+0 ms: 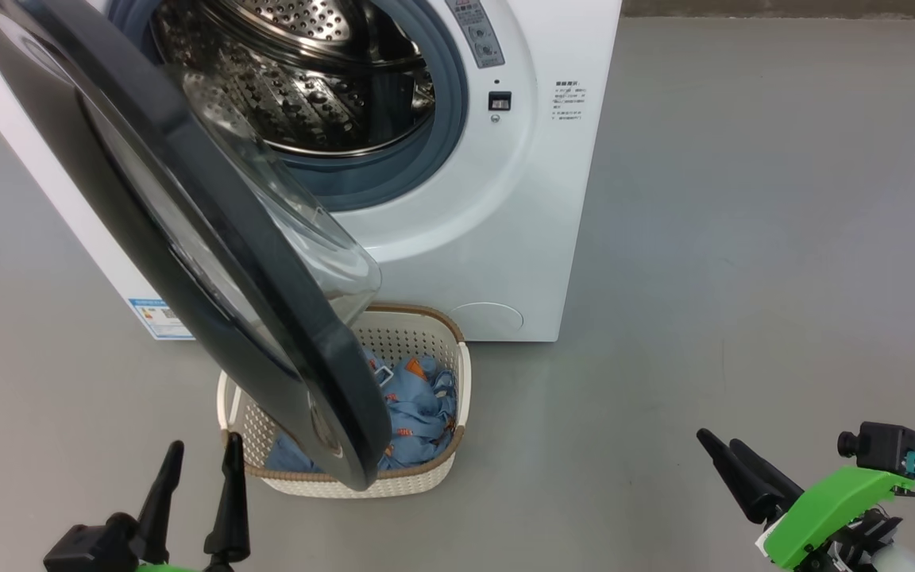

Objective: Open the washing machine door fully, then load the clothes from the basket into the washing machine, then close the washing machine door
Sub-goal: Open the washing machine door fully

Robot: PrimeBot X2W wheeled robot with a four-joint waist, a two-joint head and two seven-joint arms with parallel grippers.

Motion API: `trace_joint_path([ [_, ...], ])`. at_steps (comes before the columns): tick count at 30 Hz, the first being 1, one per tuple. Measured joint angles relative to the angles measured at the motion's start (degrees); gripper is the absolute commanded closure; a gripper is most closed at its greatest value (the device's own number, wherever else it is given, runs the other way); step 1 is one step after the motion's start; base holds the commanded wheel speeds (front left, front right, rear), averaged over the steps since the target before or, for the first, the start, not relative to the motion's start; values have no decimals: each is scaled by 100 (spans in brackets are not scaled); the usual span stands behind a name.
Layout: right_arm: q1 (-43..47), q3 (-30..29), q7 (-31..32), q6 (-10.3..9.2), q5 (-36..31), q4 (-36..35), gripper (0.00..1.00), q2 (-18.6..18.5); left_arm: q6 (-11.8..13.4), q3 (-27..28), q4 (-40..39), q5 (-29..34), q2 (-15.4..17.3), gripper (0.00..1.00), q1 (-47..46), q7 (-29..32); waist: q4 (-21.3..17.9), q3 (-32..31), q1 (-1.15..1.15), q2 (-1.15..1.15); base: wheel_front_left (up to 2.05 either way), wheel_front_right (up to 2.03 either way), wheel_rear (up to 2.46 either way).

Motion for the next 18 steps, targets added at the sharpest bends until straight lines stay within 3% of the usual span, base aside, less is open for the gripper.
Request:
trace_joint_path([
  [7,-5,659,-884,0,-419,41,0,-269,0,23,1,1,-1,0,0,0,-1,32,0,0,0,0,0],
  [12,-26,836,-1133,0,-661,113,0,-371,0,27,1,1,-3,0,0,0,5,45,0,0,0,0,0],
  [18,-13,-73,-1145,0,-1578,29,0,-310,-1,47,1,10,-9,0,0,0,5,42,0,0,0,0,0],
])
